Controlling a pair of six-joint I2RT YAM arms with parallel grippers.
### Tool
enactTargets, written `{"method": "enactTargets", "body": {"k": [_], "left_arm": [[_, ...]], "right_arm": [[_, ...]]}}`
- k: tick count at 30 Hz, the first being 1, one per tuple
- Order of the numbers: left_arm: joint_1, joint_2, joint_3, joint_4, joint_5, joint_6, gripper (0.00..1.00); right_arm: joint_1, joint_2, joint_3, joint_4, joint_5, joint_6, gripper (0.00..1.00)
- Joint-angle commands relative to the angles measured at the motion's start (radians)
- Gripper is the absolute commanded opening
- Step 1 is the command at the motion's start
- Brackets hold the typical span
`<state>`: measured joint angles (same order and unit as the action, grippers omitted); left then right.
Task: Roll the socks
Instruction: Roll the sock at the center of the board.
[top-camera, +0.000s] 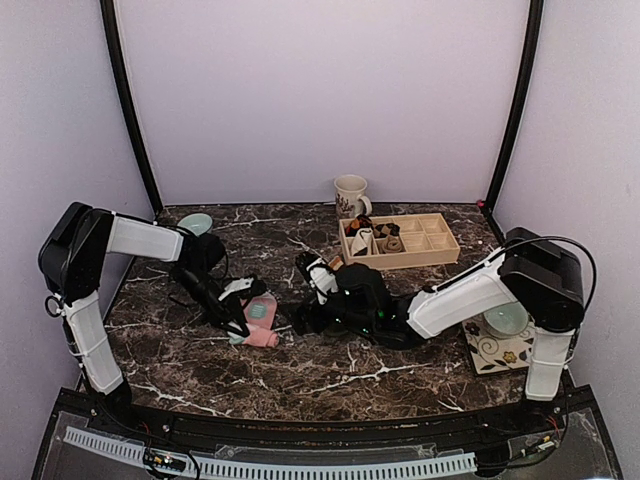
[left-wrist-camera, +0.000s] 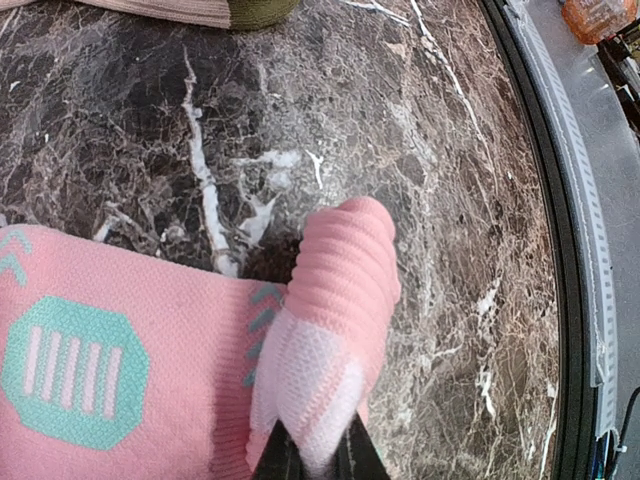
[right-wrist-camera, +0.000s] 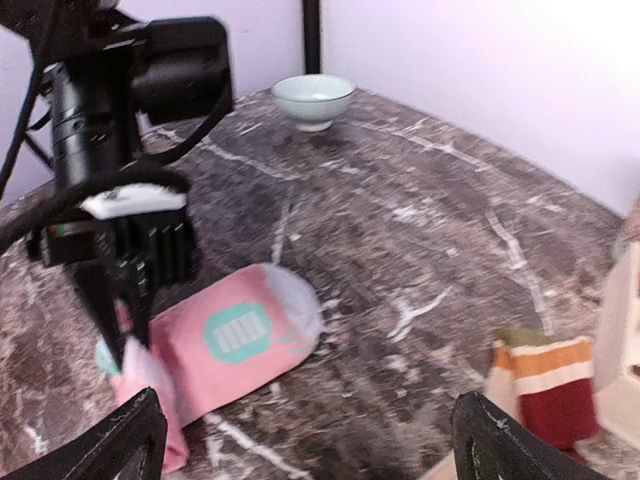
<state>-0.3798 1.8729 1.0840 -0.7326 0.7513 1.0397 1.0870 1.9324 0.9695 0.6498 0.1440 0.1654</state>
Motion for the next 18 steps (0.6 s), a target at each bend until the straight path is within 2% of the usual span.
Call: {"method": "enactTargets", "body": {"k": [1, 5, 7, 8, 10, 11, 15, 16, 18], "left_arm": [[-0.007, 0.025, -0.041, -0.074, -0.088, 0.006, 0.01], [-0.007, 0.022, -0.038, -0.07, -0.107, -0.008, 0.01], [-0.006, 0.027, -0.031, -0.075, -0.108, -0.02, 0.01], [-0.006, 0.028, -0.03, -0.078, -0.106, -0.023, 0.01], [-0.007, 0.033, -0.031, -0.087, -0.098, -0.022, 0.02], [-0.006, 0.039, -0.03, -0.093, -0.094, -0.021, 0.02], [-0.006, 0.096, 0.006, -0.137, -0.084, -0.035, 0.04], [-0.007, 0.106, 0.016, -0.152, -0.081, -0.035, 0.04], [-0.007, 0.12, 0.029, -0.167, -0.075, -0.039, 0.04]], "right_arm": [[0.014, -0.078, -0.005, 0.03, 0.385, -0.225, 0.99], [0.037, -0.051, -0.025, 0.2, 0.609, -0.337, 0.99], [0.049, -0.072, -0.173, 0.466, 0.581, -0.392, 1.0], [0.05, -0.086, -0.209, 0.517, 0.528, -0.387, 1.0], [0.051, -0.109, -0.205, 0.41, 0.354, -0.351, 0.99], [0.057, -0.107, -0.184, 0.342, 0.253, -0.359, 0.94], [0.104, -0.091, -0.205, 0.305, 0.035, -0.484, 0.88], [0.104, -0.09, -0.21, 0.298, -0.028, -0.484, 0.85], [0.1, -0.081, -0.198, 0.241, -0.204, -0.511, 0.69]]}}
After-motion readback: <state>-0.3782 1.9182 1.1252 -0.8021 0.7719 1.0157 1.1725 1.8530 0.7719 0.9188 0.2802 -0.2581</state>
